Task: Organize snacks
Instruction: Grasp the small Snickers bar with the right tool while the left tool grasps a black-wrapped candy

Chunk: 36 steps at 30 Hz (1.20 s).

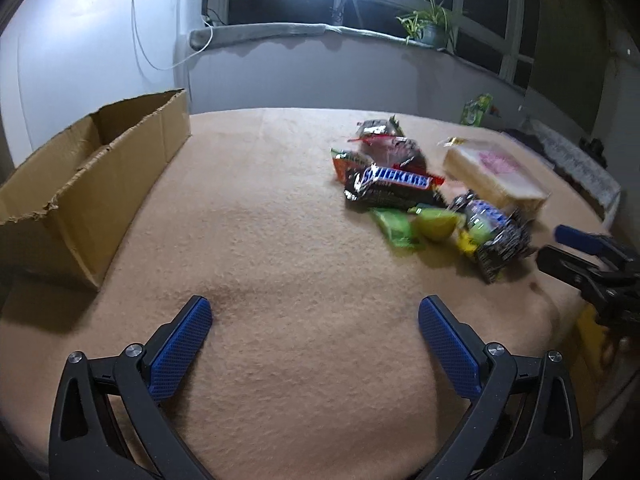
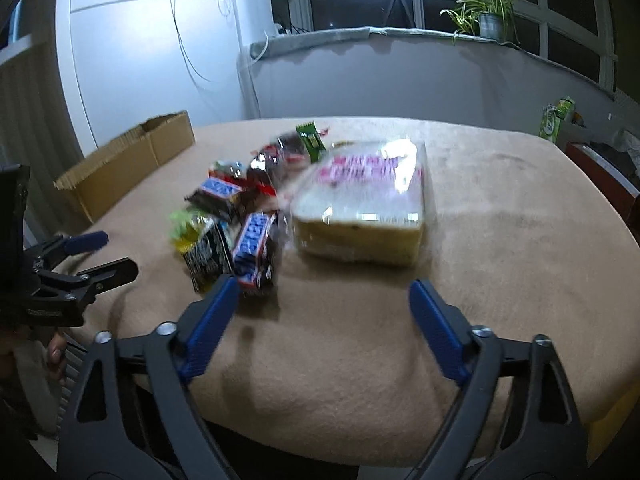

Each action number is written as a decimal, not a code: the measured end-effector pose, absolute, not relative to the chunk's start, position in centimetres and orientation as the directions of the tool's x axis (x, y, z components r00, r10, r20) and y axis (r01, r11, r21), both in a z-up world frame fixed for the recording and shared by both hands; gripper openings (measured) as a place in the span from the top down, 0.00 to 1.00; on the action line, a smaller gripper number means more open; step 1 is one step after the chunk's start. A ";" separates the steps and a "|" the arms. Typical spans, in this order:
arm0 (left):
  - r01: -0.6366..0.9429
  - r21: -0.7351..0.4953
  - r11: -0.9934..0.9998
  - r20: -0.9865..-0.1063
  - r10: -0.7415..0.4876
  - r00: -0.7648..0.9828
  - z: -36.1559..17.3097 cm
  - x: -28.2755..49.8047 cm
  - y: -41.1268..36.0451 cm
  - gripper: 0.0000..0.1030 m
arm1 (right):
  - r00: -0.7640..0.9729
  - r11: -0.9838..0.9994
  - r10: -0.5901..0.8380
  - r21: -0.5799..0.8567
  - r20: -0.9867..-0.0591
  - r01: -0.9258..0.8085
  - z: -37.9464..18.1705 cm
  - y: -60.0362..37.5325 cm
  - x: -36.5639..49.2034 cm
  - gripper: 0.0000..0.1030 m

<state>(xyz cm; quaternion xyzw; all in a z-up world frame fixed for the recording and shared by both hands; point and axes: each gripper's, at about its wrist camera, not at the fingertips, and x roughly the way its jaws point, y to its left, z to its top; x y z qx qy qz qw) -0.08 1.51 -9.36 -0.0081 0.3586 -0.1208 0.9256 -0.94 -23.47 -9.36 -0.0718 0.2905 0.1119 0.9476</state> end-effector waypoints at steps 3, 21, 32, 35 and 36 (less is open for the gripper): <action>0.307 -0.184 0.934 -0.606 -0.354 0.713 -7.9 -0.6 1.5 0.00 | 0.781 0.956 0.238 -0.002 -0.577 -0.293 -9.0 -22.9 0.6 0.38; 0.569 -0.151 0.808 -0.642 -0.518 0.565 -7.7 1.5 -4.5 0.60 | 0.632 0.876 0.430 0.131 -0.645 -0.464 -11.2 -19.9 5.6 0.73; 0.526 -0.224 0.820 -0.617 -0.537 0.575 -7.8 1.4 -3.1 0.74 | 0.643 0.871 0.468 0.194 -0.606 -0.451 -10.5 -20.7 3.3 0.73; 0.502 -0.253 0.827 -0.596 -0.542 0.592 -7.4 1.3 -2.1 0.74 | 0.671 0.869 0.488 0.235 -0.559 -0.436 -9.8 -21.7 2.8 0.76; 0.495 -0.259 0.829 -0.590 -0.542 0.598 -7.3 1.3 -1.8 0.75 | 0.678 0.868 0.491 0.243 -0.548 -0.432 -9.6 -21.9 2.7 0.77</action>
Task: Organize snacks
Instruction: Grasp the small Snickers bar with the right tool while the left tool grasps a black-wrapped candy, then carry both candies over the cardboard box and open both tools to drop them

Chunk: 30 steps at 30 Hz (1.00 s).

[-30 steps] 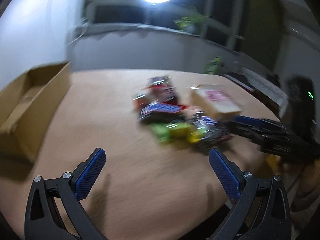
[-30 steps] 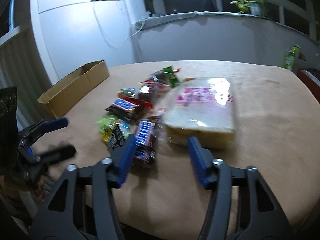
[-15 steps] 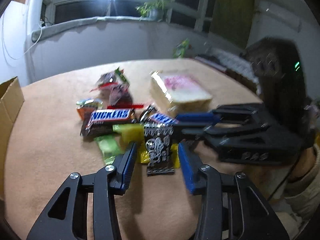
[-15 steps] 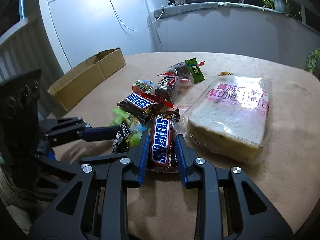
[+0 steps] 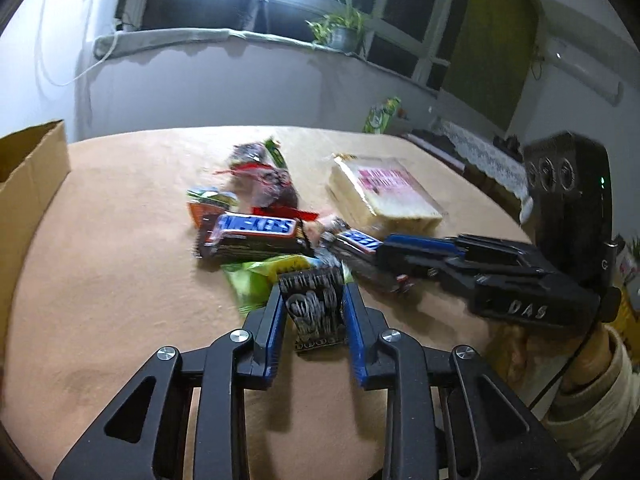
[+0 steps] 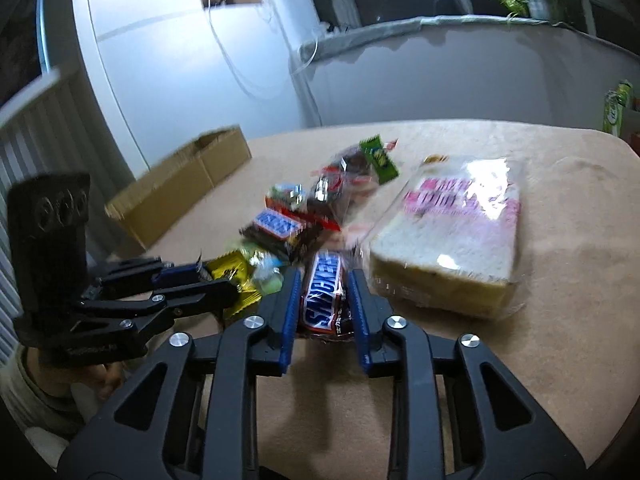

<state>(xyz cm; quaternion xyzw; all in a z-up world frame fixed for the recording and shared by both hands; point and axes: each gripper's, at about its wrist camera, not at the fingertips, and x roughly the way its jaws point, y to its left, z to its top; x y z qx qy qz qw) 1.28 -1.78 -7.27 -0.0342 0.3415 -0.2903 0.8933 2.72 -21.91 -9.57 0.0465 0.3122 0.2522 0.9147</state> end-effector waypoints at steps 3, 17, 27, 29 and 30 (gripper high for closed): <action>0.484 -0.281 0.829 -0.573 -0.550 0.608 -6.8 1.3 -0.9 0.75 | 0.697 0.874 0.485 0.255 -0.529 -0.414 -9.0 -22.5 2.5 0.95; 0.487 -0.293 0.823 -0.586 -0.557 0.588 -8.0 0.7 -0.2 0.76 | 0.680 0.885 0.415 0.095 -0.605 -0.456 -9.5 -20.3 1.5 0.32; 0.510 -0.238 0.826 -0.616 -0.535 0.578 -8.5 -1.1 0.1 0.73 | 0.664 0.890 0.387 0.071 -0.640 -0.451 -11.0 -19.2 2.3 0.70; 0.518 -0.217 0.827 -0.624 -0.526 0.579 -8.4 -1.6 0.0 0.73 | 0.665 0.891 0.389 0.077 -0.638 -0.447 -11.0 -19.4 2.4 0.70; 0.522 -0.206 0.828 -0.627 -0.521 0.579 -8.5 -1.7 0.0 0.73 | 0.665 0.891 0.391 0.081 -0.637 -0.446 -10.9 -19.5 2.4 0.70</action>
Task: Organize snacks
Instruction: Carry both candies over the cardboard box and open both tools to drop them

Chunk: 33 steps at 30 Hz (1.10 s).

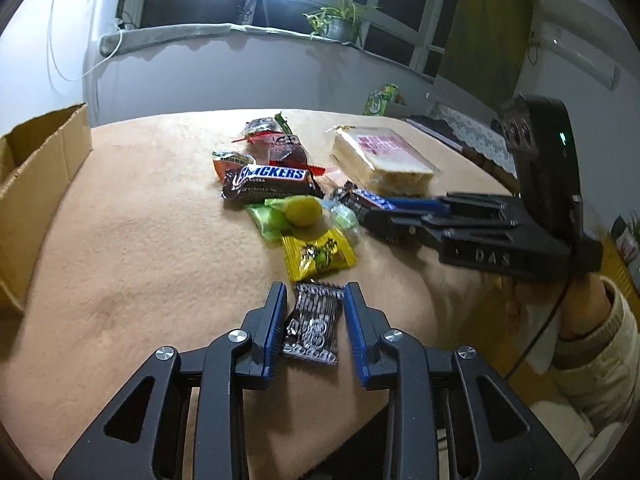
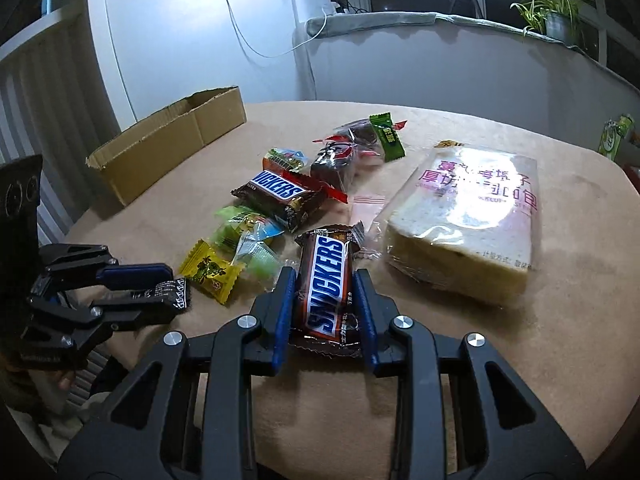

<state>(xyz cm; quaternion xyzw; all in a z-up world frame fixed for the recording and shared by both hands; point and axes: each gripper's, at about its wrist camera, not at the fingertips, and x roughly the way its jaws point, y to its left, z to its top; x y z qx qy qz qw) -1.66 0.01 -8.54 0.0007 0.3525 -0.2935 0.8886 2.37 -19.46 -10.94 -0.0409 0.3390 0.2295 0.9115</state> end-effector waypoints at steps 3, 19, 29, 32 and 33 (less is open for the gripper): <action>0.537 -0.180 0.824 -0.628 -0.516 0.582 -8.8 -1.8 -0.1 0.73 | 0.667 0.892 0.394 0.087 -0.633 -0.444 -11.0 -19.6 2.4 0.71; 0.490 -0.263 0.831 -0.565 -0.544 0.620 -7.2 -1.7 2.5 0.77 | 0.704 0.879 0.471 0.224 -0.531 -0.420 -9.0 -21.8 1.3 0.71; 0.445 -0.197 0.873 -0.503 -0.480 0.719 -3.5 -1.2 4.0 0.77 | 0.761 0.888 0.459 0.202 -0.459 -0.414 -5.4 -21.0 1.5 0.71; 0.427 -0.168 0.889 -0.492 -0.451 0.745 -2.5 -0.9 4.4 0.77 | 0.764 0.885 0.464 0.187 -0.449 -0.427 -4.2 -19.9 1.9 0.71; 0.417 -0.152 0.896 -0.489 -0.435 0.757 -2.0 -0.7 4.6 0.77 | 0.765 0.884 0.464 0.182 -0.447 -0.431 -3.9 -19.6 2.0 0.71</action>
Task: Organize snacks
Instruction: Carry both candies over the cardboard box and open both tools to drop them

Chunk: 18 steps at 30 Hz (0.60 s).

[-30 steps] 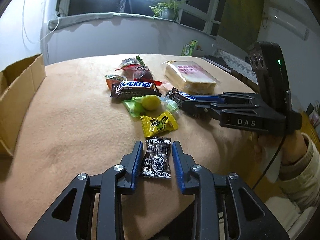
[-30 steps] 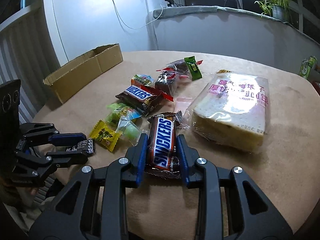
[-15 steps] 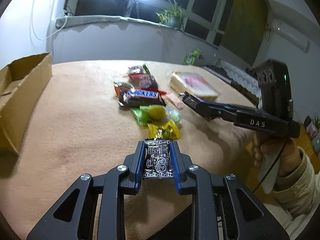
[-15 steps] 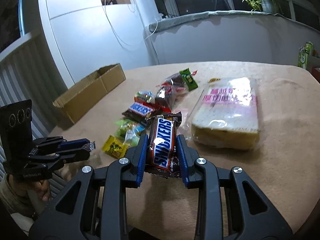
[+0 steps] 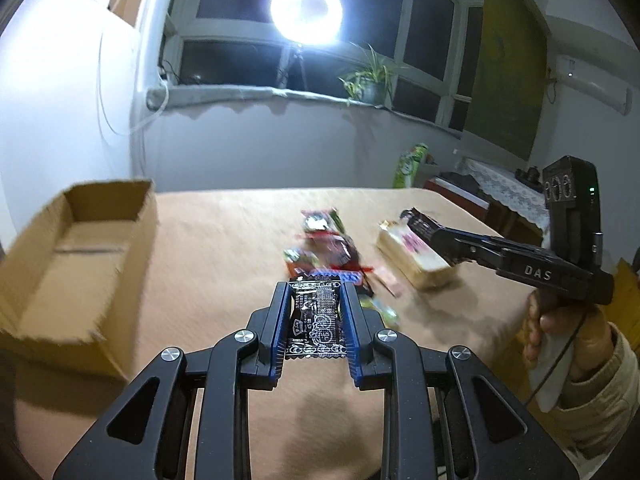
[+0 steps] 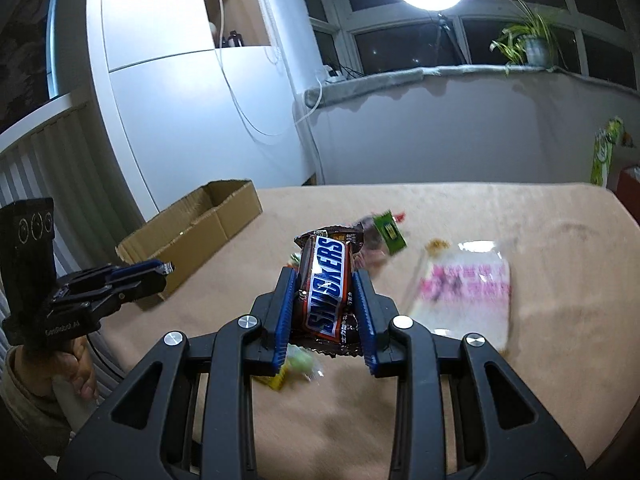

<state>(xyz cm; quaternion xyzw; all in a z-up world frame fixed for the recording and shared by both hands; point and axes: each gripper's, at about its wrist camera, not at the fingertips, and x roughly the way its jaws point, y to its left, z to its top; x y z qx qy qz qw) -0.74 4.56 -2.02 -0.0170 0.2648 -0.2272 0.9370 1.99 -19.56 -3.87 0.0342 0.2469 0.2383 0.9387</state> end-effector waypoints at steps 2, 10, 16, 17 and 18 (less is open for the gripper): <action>0.400 -0.137 0.906 -0.478 -0.414 0.775 -1.3 -0.5 4.9 0.77 | 0.764 0.881 0.468 0.170 -0.445 -0.441 -3.1 -18.5 2.3 0.71; 0.324 -0.118 0.939 -0.421 -0.343 0.840 1.0 -0.1 8.5 0.77 | 0.738 0.851 0.508 0.126 -0.445 -0.510 -0.8 -13.0 4.2 0.71; 0.269 -0.128 0.955 -0.398 -0.298 0.868 1.4 0.5 11.6 0.77 | 0.697 0.809 0.556 0.103 -0.454 -0.578 -0.2 -7.4 5.3 0.71; 0.260 -0.131 0.957 -0.397 -0.291 0.870 1.5 0.7 12.2 0.77 | 0.684 0.797 0.569 0.101 -0.456 -0.595 -0.2 -6.1 5.6 0.71; 0.250 -0.132 0.959 -0.397 -0.282 0.874 1.4 0.7 12.8 0.77 | 0.676 0.789 0.577 0.098 -0.458 -0.607 -0.1 -5.1 5.9 0.71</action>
